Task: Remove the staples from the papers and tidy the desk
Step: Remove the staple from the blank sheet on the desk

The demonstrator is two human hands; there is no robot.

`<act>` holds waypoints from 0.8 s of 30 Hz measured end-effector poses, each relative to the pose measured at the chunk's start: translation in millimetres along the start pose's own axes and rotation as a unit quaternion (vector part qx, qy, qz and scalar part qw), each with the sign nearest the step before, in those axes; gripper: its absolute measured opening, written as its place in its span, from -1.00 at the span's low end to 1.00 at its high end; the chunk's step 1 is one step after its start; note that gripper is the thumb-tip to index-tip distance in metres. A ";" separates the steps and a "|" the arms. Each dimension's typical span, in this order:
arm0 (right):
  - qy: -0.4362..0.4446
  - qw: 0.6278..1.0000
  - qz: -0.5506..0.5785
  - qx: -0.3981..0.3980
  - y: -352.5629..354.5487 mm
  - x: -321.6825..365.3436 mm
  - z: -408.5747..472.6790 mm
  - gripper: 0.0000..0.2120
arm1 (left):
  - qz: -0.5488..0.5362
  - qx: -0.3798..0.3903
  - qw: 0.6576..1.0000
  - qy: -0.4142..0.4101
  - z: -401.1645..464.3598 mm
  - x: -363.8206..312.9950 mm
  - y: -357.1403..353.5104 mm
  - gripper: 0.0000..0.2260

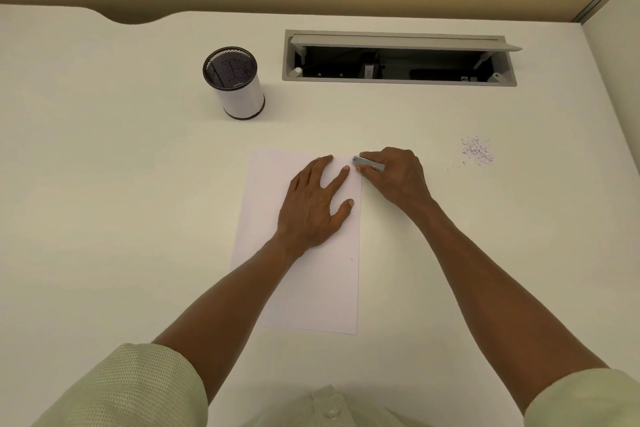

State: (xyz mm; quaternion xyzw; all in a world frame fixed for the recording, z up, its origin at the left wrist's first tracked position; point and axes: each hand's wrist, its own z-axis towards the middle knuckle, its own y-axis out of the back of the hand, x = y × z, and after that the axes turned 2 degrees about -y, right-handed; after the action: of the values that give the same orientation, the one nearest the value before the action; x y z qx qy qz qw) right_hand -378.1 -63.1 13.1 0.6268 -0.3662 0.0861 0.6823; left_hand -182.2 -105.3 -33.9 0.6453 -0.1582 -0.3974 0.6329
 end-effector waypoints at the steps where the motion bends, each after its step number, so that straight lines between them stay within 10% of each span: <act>1: -0.006 1.000 0.012 0.006 0.8 -0.3 1.0 -0.81 | 0.000 0.000 1.000 0.000 0.0 -0.1 -0.1 -0.45; 16: -0.137 0.974 0.168 0.071 16.5 -7.1 22.5 -0.79 | 0.000 -0.006 1.000 0.002 -0.6 -0.4 -1.5 -0.45; 24: -0.009 0.998 -0.056 -0.002 4.1 -2.1 -9.8 -0.81 | 0.002 -0.007 1.000 0.001 -0.6 -0.2 -1.0 -0.44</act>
State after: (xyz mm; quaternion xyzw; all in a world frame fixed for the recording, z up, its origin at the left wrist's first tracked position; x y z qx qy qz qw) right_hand -378.1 -52.6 15.6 0.6460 -0.3364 0.0417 0.6839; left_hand -182.2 -104.6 -34.8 0.6411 -0.1565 -0.3965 0.6382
